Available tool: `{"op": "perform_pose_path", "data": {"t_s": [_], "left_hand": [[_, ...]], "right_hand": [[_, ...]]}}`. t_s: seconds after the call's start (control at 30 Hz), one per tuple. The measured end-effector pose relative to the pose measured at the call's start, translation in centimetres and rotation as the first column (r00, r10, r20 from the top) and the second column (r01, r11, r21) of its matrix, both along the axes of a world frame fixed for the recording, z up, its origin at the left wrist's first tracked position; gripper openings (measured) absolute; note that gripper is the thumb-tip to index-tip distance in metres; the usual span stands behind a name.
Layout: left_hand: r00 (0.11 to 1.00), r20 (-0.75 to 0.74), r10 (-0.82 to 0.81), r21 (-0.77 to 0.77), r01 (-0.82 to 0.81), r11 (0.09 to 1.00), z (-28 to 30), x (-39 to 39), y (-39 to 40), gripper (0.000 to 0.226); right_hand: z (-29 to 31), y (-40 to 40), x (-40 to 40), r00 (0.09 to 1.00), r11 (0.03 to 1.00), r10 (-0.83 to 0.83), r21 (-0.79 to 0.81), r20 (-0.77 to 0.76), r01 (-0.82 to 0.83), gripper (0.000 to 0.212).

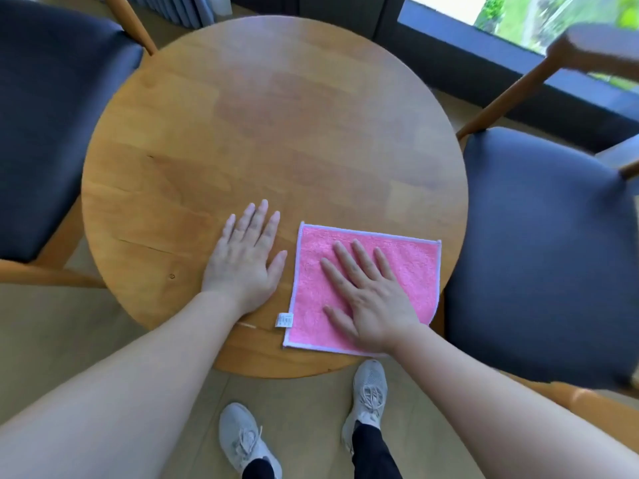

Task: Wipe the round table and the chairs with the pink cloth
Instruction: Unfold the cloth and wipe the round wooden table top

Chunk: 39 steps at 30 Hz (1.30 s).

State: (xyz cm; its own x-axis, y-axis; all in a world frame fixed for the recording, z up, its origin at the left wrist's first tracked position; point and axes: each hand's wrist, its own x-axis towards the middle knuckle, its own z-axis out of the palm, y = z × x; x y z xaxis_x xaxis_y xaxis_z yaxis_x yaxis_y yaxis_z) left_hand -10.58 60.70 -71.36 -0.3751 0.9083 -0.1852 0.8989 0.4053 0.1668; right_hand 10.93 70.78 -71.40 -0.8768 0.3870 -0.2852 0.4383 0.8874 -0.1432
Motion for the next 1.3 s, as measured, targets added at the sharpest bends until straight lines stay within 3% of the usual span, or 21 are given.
{"op": "perform_pose_path", "data": {"t_s": [0.33,0.53,0.7,1.07,1.3], "left_hand": [[0.99,-0.071,0.125,0.033,-0.123,0.992,-0.9,-2.3,5.1,0.065],[0.99,-0.07,0.121,0.03,-0.119,0.992,-0.8,-2.4,5.0,0.066],[0.99,-0.077,0.118,0.022,-0.117,0.993,-0.9,-2.3,5.0,0.066],[0.992,-0.039,0.122,0.042,-0.121,0.992,-0.7,-2.2,5.1,0.066],[0.992,-0.037,0.117,0.048,-0.115,0.992,-0.7,-2.3,5.1,0.065]], "right_hand": [[-1.1,12.8,-2.0,0.937,0.931,-0.35,0.106,-0.014,0.349,0.072],[-1.3,16.4,-3.7,0.914,0.907,-0.404,0.114,-0.026,0.404,0.072],[-1.1,13.0,-3.5,0.902,0.899,-0.43,0.08,-0.021,0.431,0.071],[-1.0,-4.9,-1.1,0.949,0.949,-0.313,0.01,-0.03,0.314,0.072],[-1.2,-4.4,-0.9,0.968,0.968,-0.248,0.03,-0.038,0.249,0.073]]}}
